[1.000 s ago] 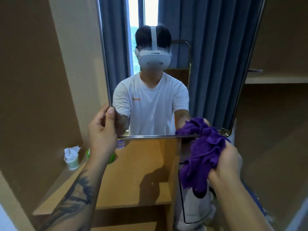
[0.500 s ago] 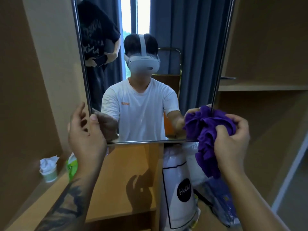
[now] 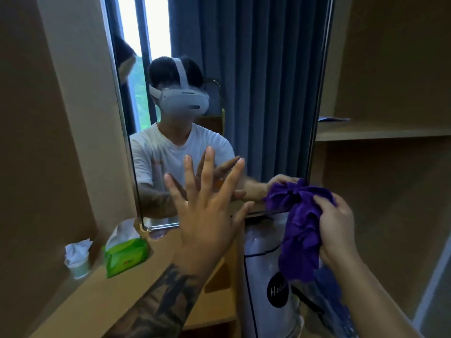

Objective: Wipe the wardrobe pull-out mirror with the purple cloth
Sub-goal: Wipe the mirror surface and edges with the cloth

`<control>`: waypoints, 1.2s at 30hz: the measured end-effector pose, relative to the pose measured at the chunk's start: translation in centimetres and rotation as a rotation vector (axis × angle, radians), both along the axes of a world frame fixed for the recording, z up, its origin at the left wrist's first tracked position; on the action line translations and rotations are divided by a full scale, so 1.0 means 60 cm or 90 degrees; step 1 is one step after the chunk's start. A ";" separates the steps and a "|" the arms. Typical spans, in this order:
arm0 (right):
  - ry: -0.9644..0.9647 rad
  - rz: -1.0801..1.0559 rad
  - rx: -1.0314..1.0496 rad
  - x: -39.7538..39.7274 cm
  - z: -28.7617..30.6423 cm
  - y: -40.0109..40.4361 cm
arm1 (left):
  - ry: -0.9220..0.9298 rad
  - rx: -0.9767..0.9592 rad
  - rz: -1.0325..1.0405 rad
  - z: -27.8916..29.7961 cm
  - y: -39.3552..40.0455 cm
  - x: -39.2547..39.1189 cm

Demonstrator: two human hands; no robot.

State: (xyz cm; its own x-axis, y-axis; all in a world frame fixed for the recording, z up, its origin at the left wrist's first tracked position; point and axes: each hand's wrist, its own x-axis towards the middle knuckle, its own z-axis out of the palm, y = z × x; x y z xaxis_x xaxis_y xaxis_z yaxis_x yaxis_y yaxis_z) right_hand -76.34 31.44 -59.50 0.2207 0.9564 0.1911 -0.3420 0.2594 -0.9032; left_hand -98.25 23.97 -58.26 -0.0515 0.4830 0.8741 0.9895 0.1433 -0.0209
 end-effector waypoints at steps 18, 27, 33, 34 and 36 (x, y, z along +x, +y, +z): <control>0.000 0.009 0.098 0.009 0.020 0.018 | 0.039 0.051 0.002 -0.017 0.062 -0.037; -0.053 0.024 0.098 0.002 -0.040 0.001 | 0.024 0.052 -0.038 -0.017 0.067 -0.043; 0.047 0.034 0.009 -0.023 -0.077 0.007 | 0.020 0.048 -0.042 -0.016 0.067 -0.041; 0.073 0.055 -0.022 -0.033 -0.087 0.002 | 0.023 0.046 -0.042 -0.016 0.067 -0.042; 0.126 0.076 -0.060 -0.039 -0.091 -0.001 | 0.027 0.045 -0.043 -0.016 0.067 -0.042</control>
